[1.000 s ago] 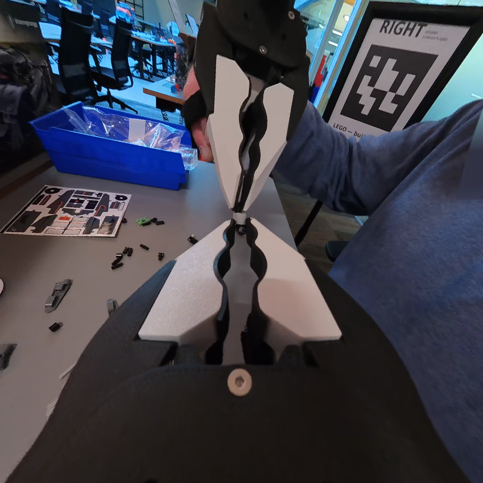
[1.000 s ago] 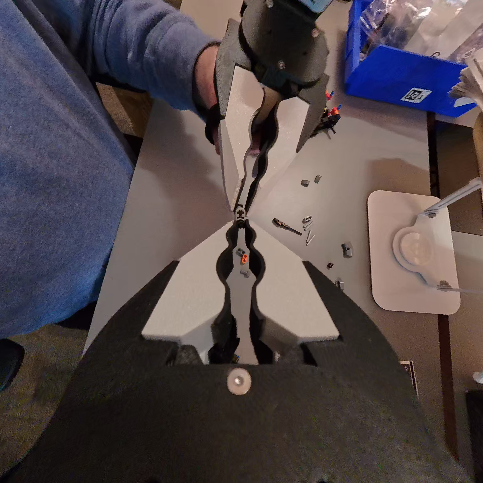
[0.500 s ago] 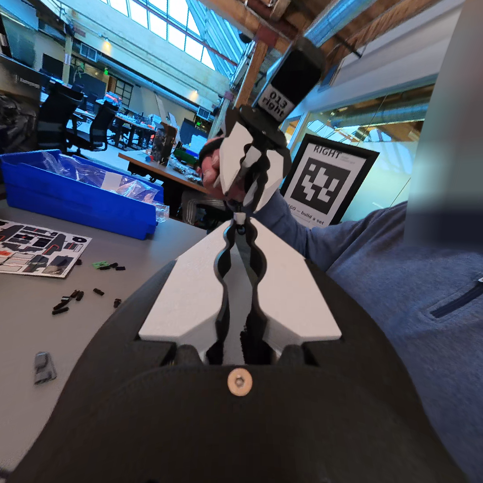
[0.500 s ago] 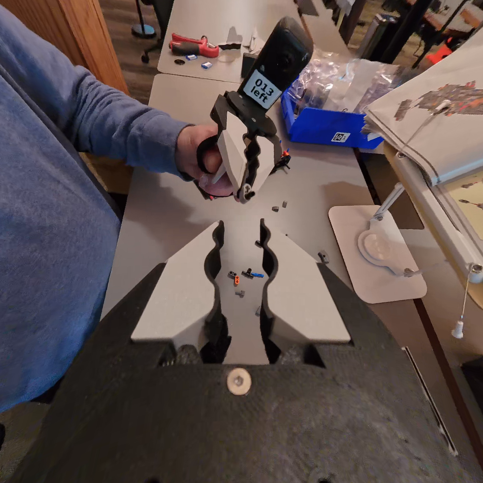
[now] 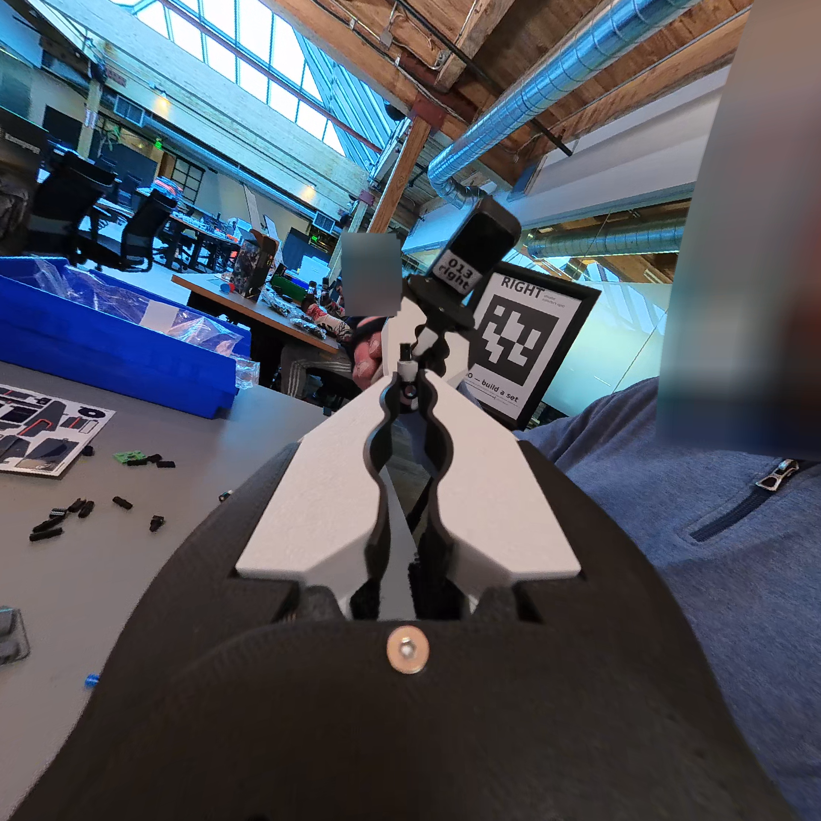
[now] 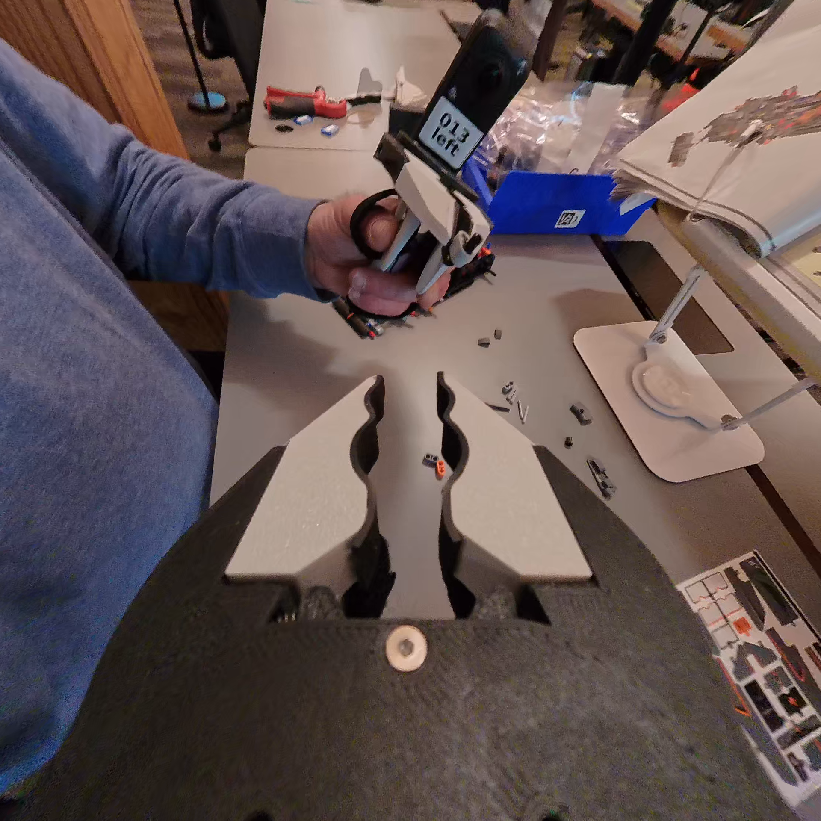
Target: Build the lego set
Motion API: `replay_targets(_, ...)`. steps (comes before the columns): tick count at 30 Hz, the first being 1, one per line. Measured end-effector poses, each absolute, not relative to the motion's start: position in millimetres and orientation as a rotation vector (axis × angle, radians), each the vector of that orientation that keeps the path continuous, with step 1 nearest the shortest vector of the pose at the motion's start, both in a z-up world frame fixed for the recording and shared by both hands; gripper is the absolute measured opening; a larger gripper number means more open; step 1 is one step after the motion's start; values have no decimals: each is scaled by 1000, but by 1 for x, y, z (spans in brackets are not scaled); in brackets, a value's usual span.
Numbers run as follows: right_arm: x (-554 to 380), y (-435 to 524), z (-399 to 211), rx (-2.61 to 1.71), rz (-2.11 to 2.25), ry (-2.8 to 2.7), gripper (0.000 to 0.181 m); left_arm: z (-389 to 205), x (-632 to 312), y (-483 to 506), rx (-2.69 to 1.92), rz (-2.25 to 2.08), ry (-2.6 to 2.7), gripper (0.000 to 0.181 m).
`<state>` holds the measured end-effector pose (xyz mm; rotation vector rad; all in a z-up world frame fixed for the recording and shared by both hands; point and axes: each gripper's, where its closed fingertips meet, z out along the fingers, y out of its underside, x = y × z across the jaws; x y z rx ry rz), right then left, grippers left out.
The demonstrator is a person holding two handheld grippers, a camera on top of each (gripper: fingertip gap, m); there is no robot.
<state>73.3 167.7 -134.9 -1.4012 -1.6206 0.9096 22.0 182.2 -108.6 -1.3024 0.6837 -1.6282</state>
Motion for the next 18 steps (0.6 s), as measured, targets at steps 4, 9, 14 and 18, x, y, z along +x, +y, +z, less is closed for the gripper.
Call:
replay_targets(4,57,172,-126,-1397,969,-1441,22,-109,23,178,-1293,-1642,658,5)
replay_targets(9,42,171,-117,-1225,758,-1393,36,-115,30,173,-1348,-1653,605,5)
replay_targets(14,32,172,-130,-1056,197,-1540,38,-128,38,174,-1447,-1726,488,5)
replay_targets(18,31,185,-139,-1101,97,-1550,23,-130,46,170,-1452,-1801,463,5)
